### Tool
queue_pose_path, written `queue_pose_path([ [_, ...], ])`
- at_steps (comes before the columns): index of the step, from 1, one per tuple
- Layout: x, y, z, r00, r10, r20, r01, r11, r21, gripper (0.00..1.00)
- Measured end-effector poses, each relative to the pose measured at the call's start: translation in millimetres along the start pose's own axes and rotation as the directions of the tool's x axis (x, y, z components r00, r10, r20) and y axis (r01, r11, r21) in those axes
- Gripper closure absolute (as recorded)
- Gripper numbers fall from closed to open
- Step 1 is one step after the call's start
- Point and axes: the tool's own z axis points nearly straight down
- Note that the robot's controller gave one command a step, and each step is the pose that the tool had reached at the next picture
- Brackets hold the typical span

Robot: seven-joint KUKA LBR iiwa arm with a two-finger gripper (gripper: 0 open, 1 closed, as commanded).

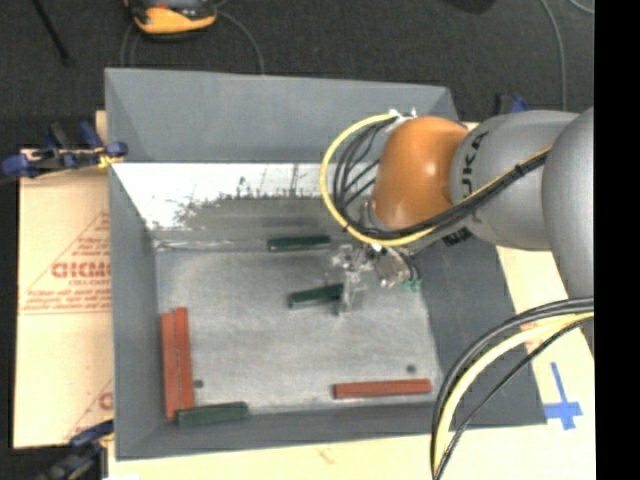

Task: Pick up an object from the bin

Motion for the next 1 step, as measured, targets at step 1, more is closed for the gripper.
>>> queue_pose_path([
  [1, 9.9, -20.6, -129.6, 1.000, -0.028, 0.000, 0.028, 1.000, 0.001, 1.00],
])
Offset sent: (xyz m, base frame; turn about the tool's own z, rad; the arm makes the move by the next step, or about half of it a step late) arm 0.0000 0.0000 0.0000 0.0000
